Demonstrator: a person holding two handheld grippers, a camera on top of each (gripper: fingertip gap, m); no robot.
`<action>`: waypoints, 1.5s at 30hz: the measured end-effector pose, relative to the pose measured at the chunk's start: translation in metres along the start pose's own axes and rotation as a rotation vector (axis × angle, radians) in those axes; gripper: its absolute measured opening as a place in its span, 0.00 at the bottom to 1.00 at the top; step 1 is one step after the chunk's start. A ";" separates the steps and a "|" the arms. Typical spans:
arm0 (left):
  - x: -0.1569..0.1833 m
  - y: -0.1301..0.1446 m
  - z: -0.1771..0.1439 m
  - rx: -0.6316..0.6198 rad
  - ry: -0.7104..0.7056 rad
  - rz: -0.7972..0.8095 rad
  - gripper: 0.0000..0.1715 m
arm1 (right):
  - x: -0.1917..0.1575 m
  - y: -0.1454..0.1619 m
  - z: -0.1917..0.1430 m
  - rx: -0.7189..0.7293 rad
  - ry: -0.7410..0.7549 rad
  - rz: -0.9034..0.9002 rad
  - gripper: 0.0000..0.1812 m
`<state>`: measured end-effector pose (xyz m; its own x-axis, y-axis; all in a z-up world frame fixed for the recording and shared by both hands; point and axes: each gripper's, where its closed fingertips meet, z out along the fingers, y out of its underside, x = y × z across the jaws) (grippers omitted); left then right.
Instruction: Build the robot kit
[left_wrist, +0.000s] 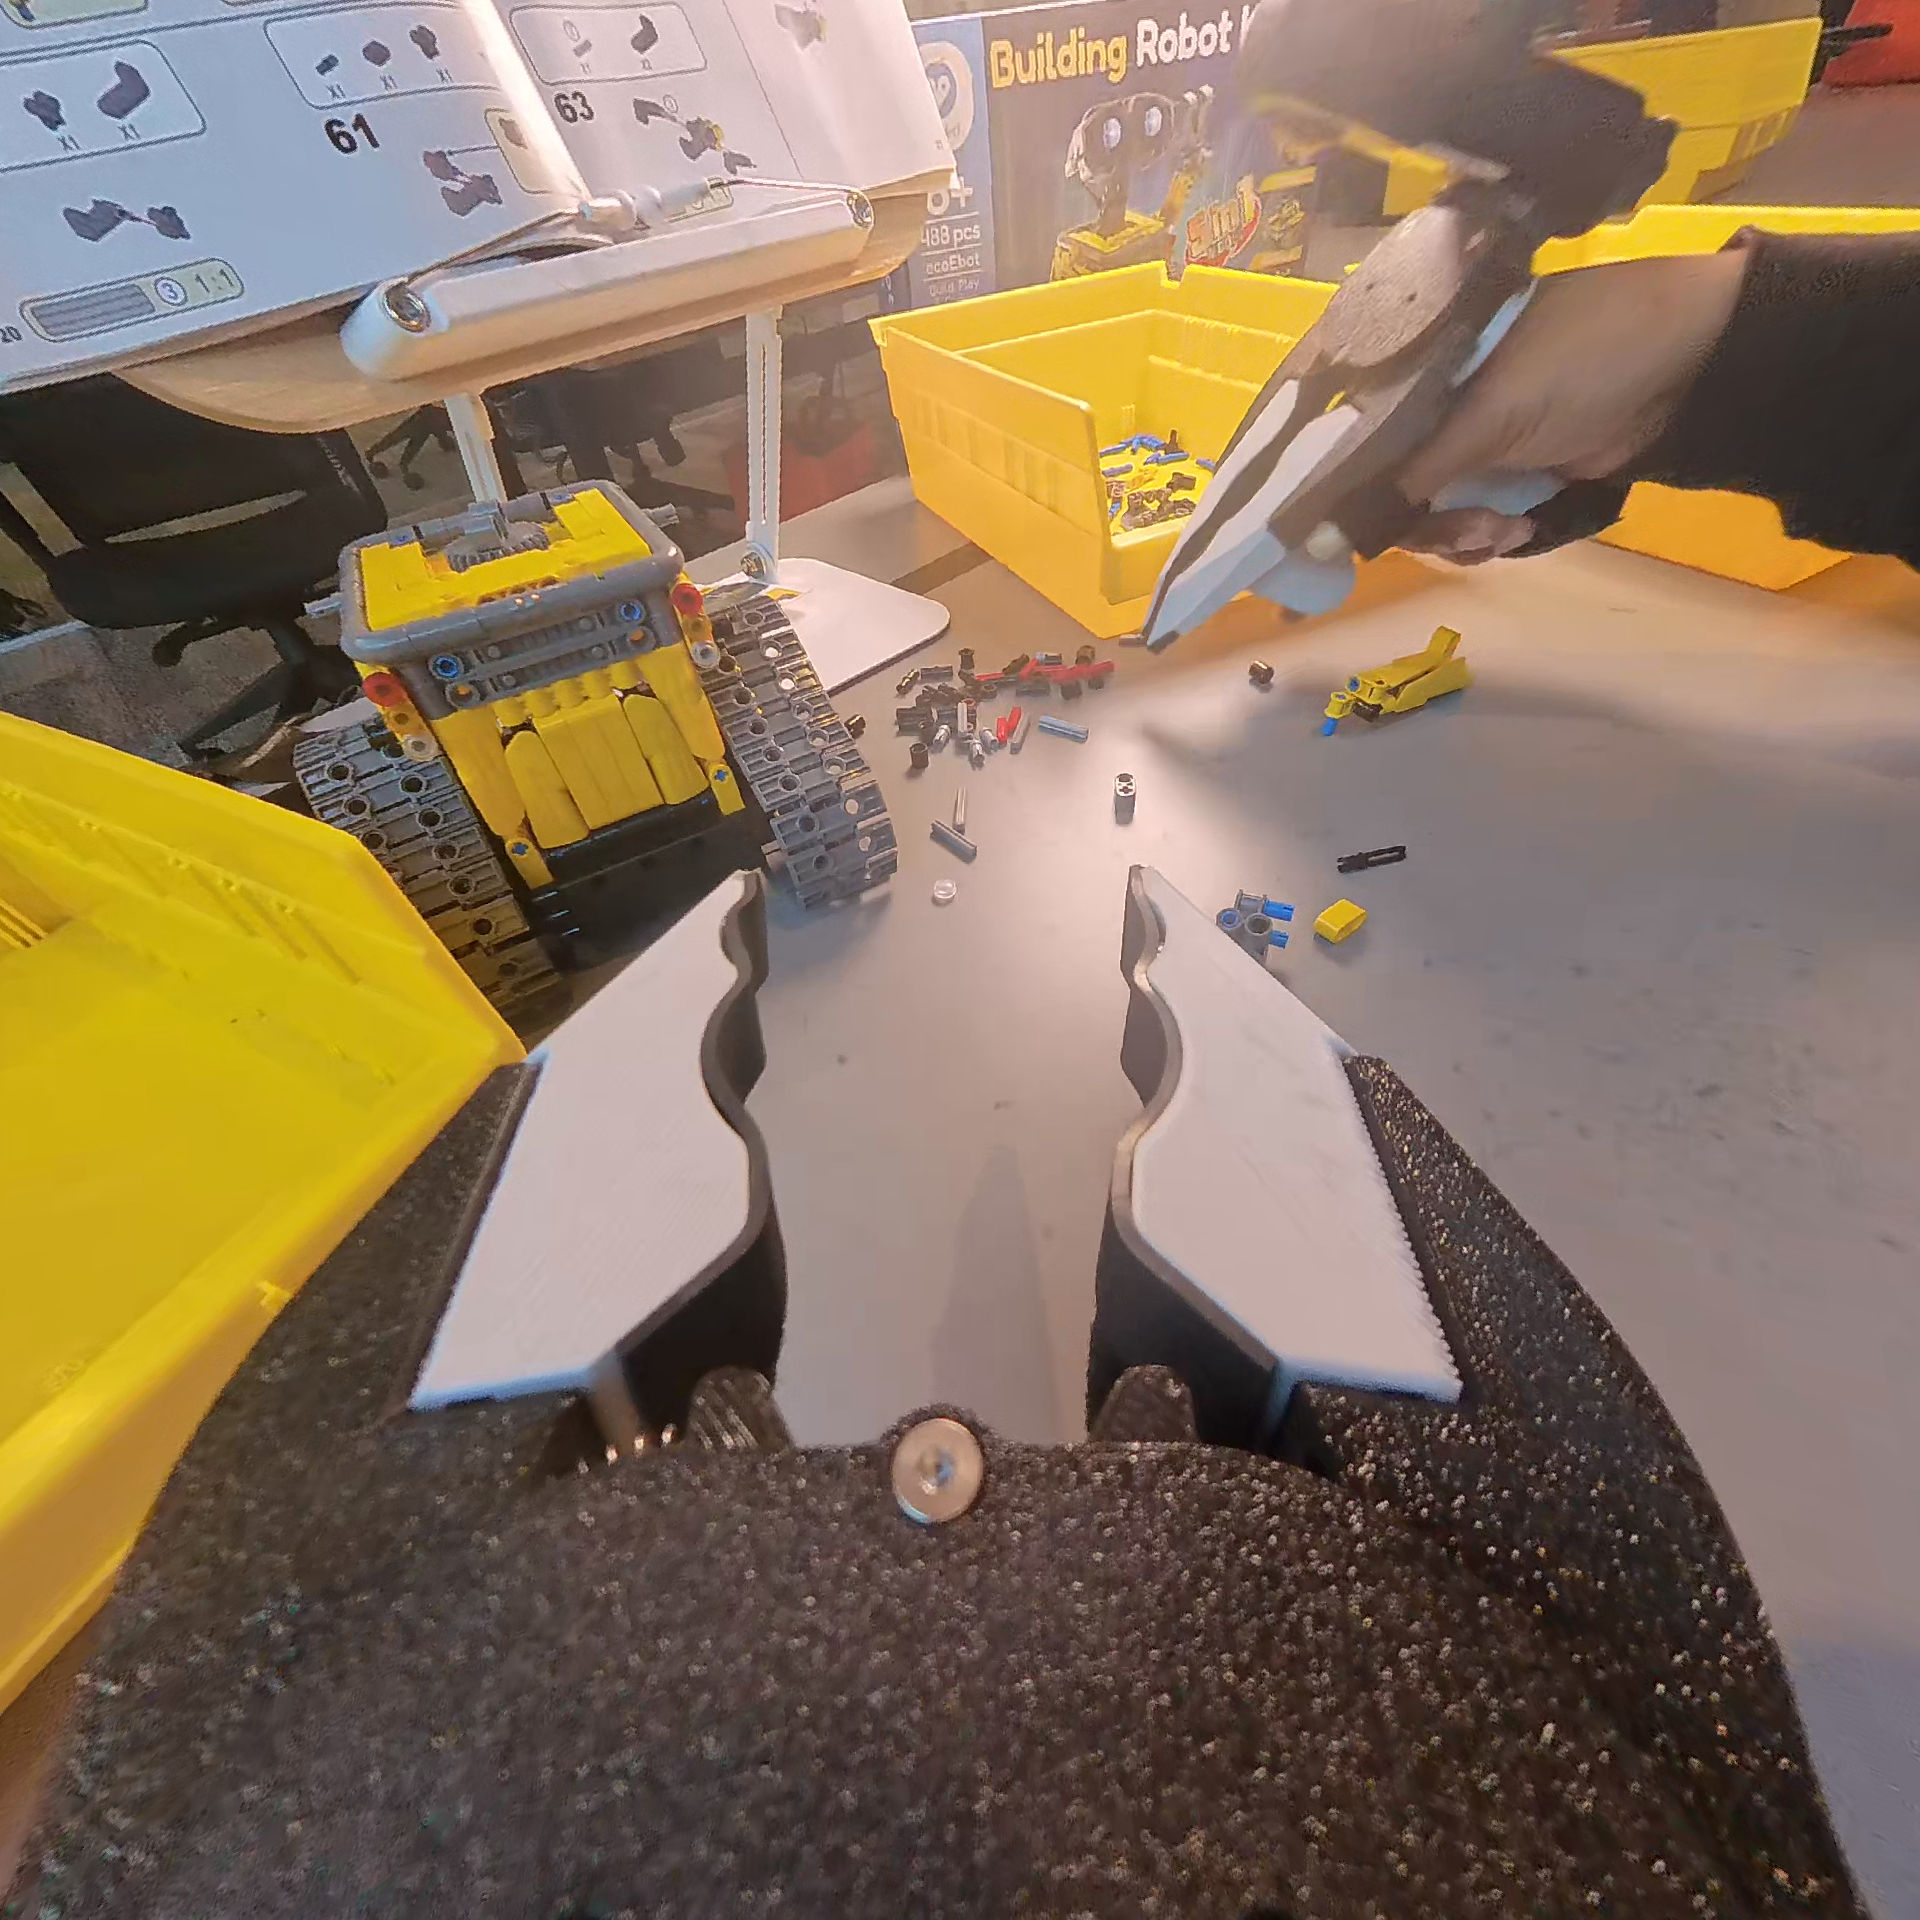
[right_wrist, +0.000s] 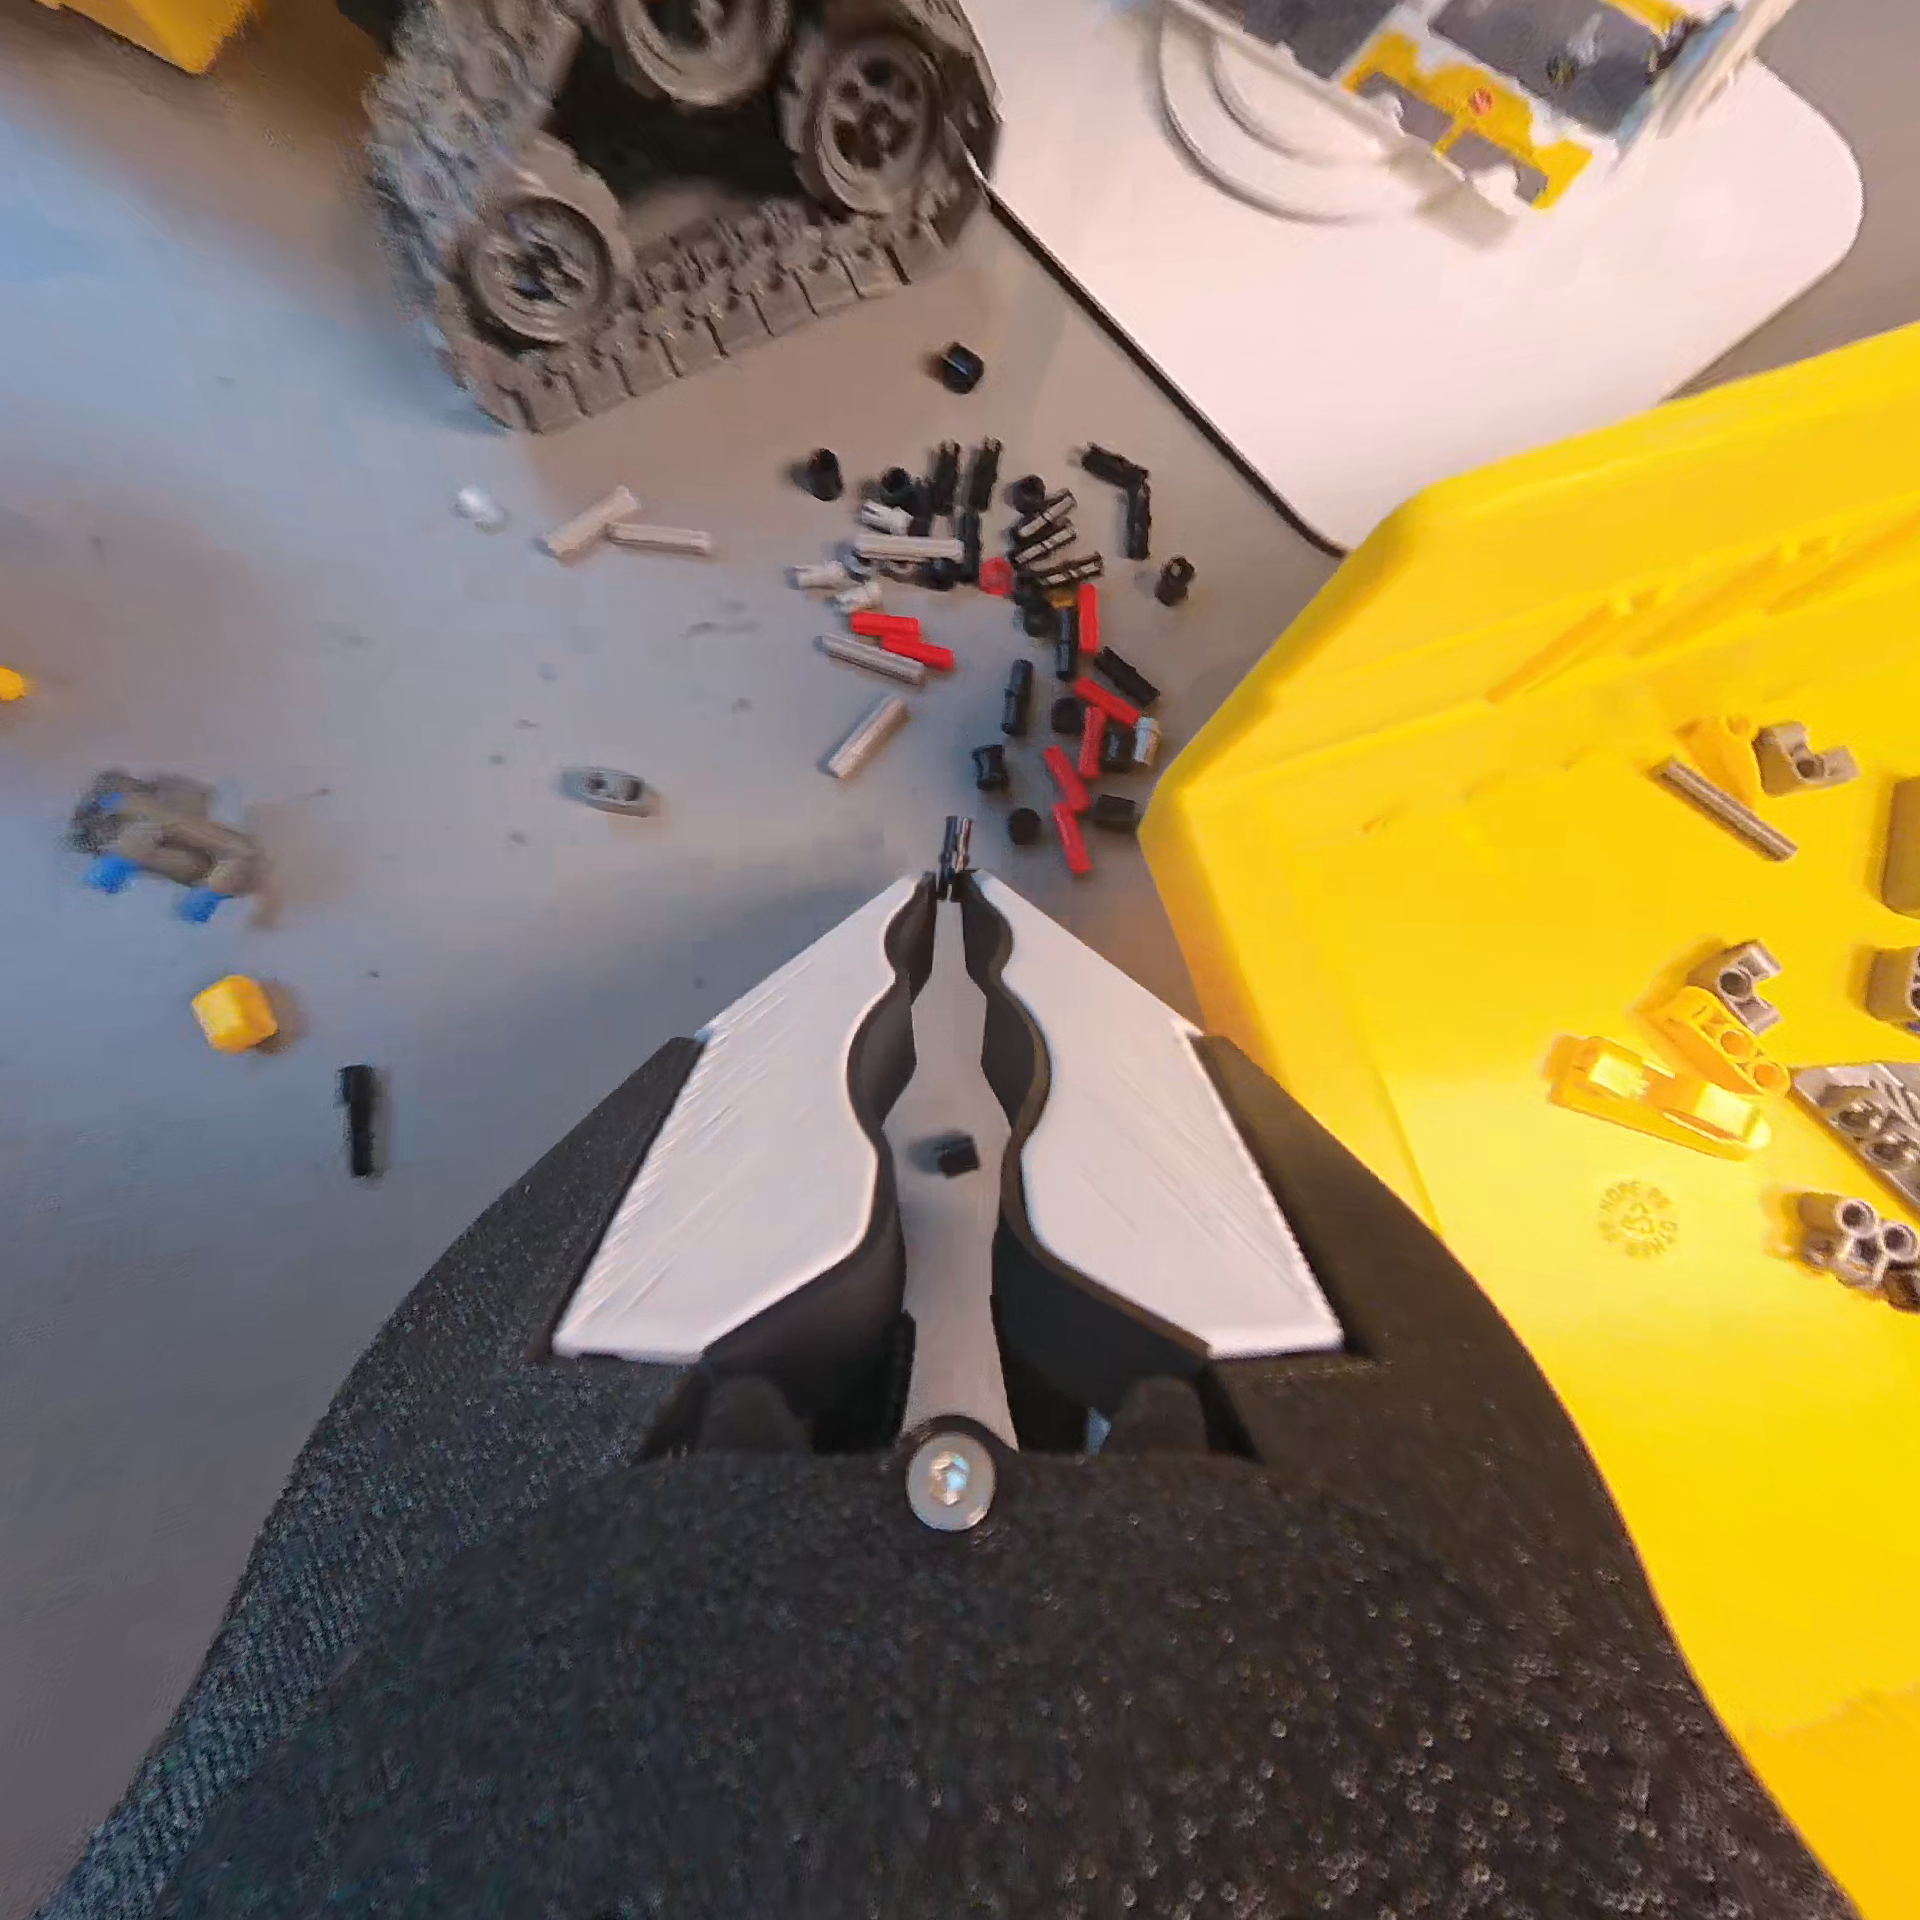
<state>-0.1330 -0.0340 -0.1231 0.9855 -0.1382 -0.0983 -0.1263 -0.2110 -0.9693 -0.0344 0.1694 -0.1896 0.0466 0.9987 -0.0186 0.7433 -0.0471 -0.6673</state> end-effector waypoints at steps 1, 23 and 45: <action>0.000 0.000 0.000 0.000 0.000 0.000 0.40 | -0.009 -0.006 -0.009 0.035 -0.029 -0.014 0.02; 0.001 0.010 0.003 -0.051 -0.001 0.036 0.39 | -0.120 0.060 -0.023 -0.075 -0.198 -0.273 0.10; 0.000 0.021 0.000 -0.102 0.054 0.063 0.32 | -0.071 -0.005 0.024 0.007 -0.217 -0.293 0.11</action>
<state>-0.1357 -0.0383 -0.1433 0.9681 -0.2059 -0.1430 -0.2011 -0.2968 -0.9335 -0.0573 0.0990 -0.2028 -0.3109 0.9503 0.0170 0.6995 0.2409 -0.6729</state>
